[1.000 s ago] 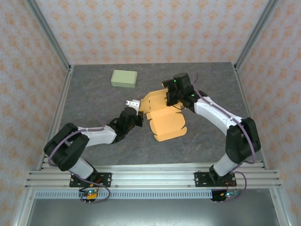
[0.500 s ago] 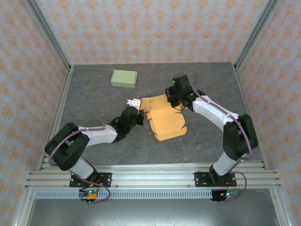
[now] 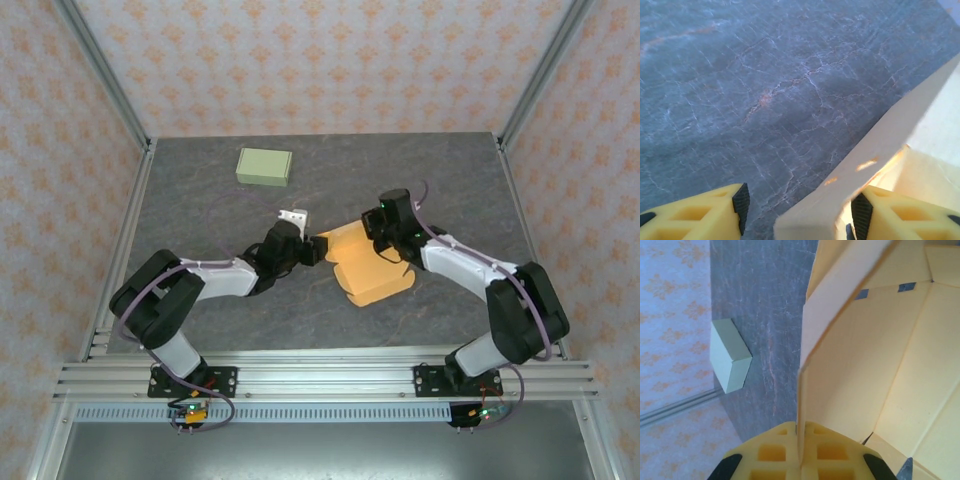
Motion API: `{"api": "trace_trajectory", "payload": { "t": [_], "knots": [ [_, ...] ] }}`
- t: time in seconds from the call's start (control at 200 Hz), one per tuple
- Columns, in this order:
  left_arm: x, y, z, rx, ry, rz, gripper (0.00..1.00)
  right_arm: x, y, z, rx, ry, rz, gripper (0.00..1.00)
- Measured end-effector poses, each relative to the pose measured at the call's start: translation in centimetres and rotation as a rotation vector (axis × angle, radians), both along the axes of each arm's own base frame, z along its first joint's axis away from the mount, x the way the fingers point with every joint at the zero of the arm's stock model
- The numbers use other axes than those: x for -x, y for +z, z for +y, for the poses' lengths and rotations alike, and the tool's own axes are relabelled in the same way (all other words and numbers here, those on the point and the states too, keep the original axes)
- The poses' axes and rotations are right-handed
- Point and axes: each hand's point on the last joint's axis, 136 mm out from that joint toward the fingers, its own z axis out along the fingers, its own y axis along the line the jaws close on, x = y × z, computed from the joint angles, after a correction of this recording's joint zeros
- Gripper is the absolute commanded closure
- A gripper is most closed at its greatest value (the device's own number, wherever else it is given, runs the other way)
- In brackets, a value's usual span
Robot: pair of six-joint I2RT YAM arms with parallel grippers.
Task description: Fold the paper box
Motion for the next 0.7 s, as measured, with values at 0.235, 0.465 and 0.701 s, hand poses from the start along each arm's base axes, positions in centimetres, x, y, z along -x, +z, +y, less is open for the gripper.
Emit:
{"api": "trace_trajectory", "payload": {
  "t": [0.235, 0.465, 0.701],
  "knots": [
    [0.6, -0.8, 0.0, 0.098, -0.047, 0.076, 0.04, 0.2, 2.7, -0.3, 0.091, 0.101, -0.182, 0.98],
    [2.1, 1.6, 0.5, 0.135, -0.069, 0.027, 0.04, -0.1, 2.7, -0.9, 0.153, 0.130, -0.237, 0.98],
    [2.9, 1.3, 1.2, 0.072, -0.123, -0.033, 0.00, -1.3, 1.0, -3.3, 0.133, 0.046, -0.192, 0.99]
  ]
}}
